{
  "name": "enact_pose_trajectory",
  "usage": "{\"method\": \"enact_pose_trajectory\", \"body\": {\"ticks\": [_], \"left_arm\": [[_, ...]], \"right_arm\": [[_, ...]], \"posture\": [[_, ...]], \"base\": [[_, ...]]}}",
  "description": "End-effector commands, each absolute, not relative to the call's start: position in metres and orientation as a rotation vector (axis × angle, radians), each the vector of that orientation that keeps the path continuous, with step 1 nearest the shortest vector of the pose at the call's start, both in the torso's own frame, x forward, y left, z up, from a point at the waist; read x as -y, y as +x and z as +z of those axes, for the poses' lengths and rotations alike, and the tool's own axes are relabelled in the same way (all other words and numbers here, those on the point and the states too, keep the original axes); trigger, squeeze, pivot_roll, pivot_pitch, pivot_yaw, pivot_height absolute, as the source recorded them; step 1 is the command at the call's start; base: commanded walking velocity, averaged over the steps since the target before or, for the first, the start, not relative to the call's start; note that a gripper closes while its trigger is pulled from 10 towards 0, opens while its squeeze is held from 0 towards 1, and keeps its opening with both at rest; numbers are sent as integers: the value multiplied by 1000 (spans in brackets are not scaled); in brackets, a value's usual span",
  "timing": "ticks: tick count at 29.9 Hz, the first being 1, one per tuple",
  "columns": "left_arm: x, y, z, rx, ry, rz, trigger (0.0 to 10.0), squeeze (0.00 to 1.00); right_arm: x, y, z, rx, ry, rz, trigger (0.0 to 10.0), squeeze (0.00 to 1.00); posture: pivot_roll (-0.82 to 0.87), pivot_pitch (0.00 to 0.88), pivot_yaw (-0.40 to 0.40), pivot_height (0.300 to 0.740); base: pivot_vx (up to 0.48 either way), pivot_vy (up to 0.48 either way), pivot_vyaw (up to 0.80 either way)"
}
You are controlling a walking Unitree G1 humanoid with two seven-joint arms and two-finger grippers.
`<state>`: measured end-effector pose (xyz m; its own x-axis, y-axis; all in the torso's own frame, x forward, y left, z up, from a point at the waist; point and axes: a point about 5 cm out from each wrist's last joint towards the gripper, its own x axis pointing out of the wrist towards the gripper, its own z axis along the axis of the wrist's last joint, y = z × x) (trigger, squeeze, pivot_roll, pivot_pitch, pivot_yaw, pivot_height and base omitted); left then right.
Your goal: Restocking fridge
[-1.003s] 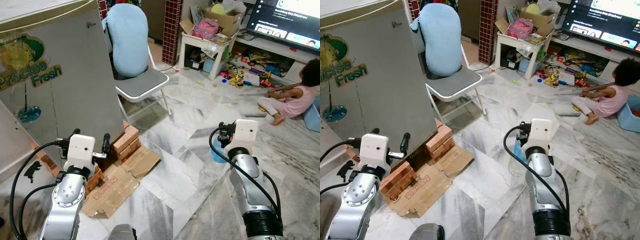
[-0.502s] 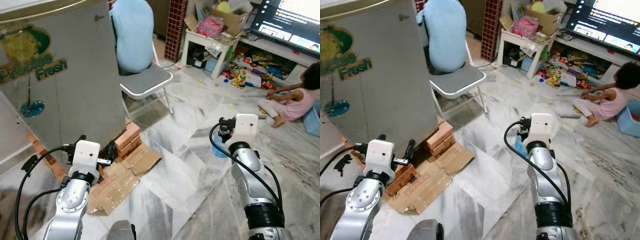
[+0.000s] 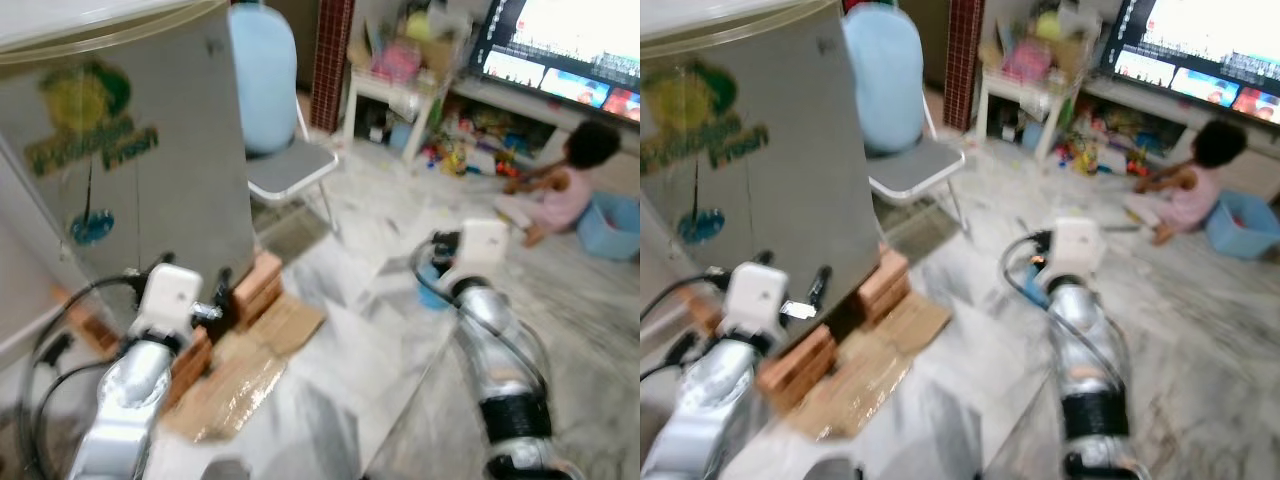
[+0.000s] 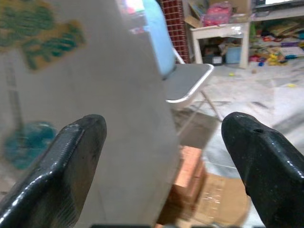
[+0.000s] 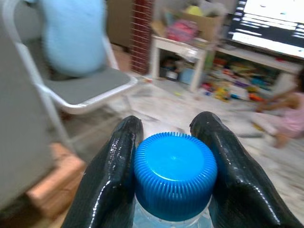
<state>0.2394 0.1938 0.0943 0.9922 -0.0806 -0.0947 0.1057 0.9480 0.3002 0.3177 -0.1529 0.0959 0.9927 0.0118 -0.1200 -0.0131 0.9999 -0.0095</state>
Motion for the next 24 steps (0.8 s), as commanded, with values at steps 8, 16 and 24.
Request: {"method": "enact_pose_trajectory", "body": {"ticks": [8, 16, 24], "left_arm": [[-191, 241, 92, -75, 289, -56, 10000, 0], [-191, 238, 87, -75, 288, -46, 10000, 0], [-201, 243, 91, -57, 280, 19, 10000, 0]], "right_arm": [[179, 316, 101, -93, -39, -65, 10000, 0], [188, 314, 97, -108, -42, -87, 10000, 0], [189, 313, 95, -105, -34, -101, 10000, 0]], "posture": [[116, 7, -84, 740], [111, 0, -103, 740], [111, 0, -83, 740]], "base": [[0, 442, 0], [0, 447, 0], [0, 0, 0]]}}
